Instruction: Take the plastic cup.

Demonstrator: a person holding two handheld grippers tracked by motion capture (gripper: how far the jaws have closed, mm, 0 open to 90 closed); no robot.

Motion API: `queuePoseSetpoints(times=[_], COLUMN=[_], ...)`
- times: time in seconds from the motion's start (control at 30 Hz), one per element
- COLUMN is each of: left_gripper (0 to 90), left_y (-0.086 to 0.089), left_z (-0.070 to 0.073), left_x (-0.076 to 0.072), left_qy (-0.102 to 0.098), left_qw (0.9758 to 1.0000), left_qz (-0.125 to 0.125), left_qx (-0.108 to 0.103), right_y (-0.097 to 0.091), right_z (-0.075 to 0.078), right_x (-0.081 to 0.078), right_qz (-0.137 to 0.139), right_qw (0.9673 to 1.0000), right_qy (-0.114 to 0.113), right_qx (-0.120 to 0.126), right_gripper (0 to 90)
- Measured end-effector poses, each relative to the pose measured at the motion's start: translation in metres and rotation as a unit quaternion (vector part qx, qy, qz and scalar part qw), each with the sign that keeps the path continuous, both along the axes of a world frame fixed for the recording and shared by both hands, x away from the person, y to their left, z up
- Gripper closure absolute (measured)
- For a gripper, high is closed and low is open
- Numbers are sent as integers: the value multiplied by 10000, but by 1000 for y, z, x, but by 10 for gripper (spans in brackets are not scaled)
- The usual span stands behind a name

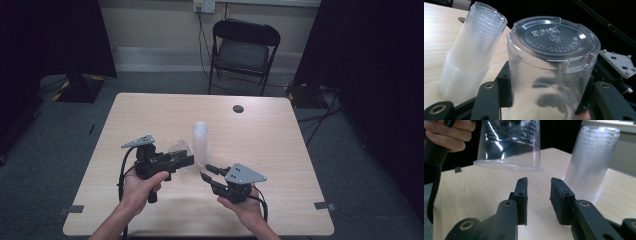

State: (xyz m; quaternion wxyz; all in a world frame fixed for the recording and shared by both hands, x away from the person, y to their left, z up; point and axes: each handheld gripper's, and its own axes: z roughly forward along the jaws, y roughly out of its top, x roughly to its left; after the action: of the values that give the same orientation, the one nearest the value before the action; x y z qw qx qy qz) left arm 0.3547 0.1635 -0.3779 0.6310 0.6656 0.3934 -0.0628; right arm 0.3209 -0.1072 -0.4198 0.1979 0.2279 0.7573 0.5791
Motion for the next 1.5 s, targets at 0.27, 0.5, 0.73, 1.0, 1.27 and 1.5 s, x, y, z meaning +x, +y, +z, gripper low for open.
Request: queuePoseSetpoints(times=[0.27, 0.5, 0.73, 1.0, 1.27, 1.5], left_gripper=[477, 479, 482, 482, 481, 440], left_y=[2, 2, 0, 2, 1, -4], left_z=[1, 4, 7, 6, 4, 1], left_x=[0, -2, -4, -3, -3, -3], left_qy=[5, 92, 111, 313, 435, 476], left_qw=[10000, 9994, 9989, 9970, 9952, 9947], left_qz=[18, -92, -148, -161, -255, -326], left_qx=[-59, -308, -428, -690, -839, -853], right_y=[7, 19, 27, 29, 30, 31], right_z=[8, 9, 13, 14, 16, 18], right_x=[1, 6, 4, 4, 1, 0], right_qz=[3, -12, -108, -174, -181, -333], right_qw=[9996, 9980, 9950, 9917, 9881, 9845], right_qy=[-293, -630, -969, -1210, -1430, -1612], right_qx=[-36, 33, 222, 397, 528, 611], right_gripper=[719, 763, 778, 778, 767, 801])
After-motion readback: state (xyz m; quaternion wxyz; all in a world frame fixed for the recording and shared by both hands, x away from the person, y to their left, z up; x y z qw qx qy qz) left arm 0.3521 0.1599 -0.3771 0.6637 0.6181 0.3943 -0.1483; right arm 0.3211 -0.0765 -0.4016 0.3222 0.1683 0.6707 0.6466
